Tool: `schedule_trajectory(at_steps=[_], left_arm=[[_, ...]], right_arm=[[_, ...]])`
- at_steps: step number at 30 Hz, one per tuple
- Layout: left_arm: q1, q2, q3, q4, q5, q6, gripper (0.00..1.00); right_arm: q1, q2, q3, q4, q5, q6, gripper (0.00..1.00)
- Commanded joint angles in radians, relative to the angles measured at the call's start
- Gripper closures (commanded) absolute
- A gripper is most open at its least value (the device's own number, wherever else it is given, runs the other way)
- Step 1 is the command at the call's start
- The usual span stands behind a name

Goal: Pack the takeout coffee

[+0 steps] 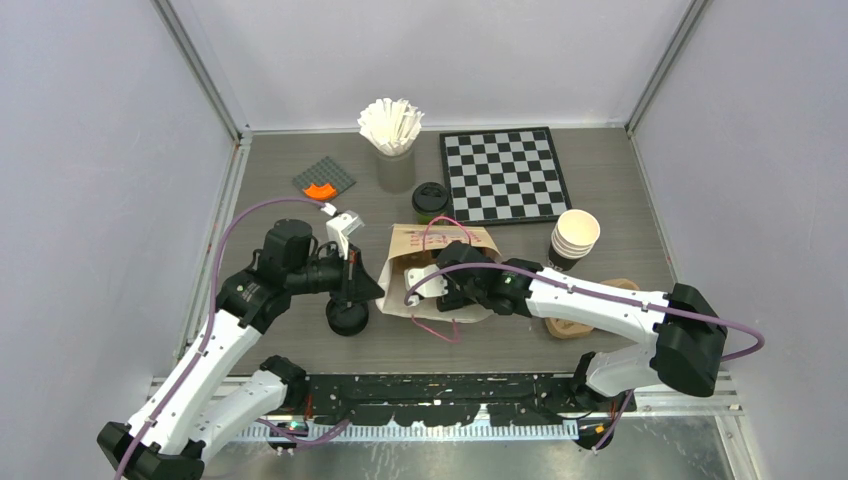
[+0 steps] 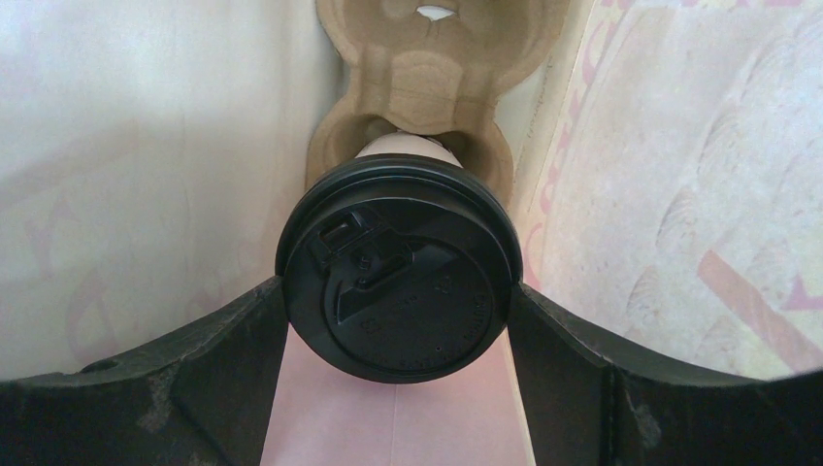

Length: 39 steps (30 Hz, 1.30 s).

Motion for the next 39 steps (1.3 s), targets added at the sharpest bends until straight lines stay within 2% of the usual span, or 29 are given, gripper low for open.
schedule_trajectory(at_steps=[1,3,12,25,39], left_arm=[[-0.001,0.005,0.013,0.021,0.027,0.006,1.0],[-0.001,0.008,0.013,0.024,0.028,0.006,1.0],[0.0,0.02,0.013,0.039,0.029,0.0,1.0],[-0.001,0.026,0.023,0.04,0.024,-0.005,1.0],[-0.001,0.02,0.019,0.03,0.025,-0.004,1.0]], right_arm=[[-0.014,-0.001,0.01,-0.052,0.002,0.033,0.23],[-0.015,-0.011,0.024,-0.067,0.0,0.034,0.18],[-0.015,-0.048,0.049,-0.104,-0.052,0.02,0.1],[-0.015,-0.066,0.099,-0.179,-0.119,0.012,0.09],[-0.01,-0.072,0.182,-0.268,-0.147,0.08,0.08]])
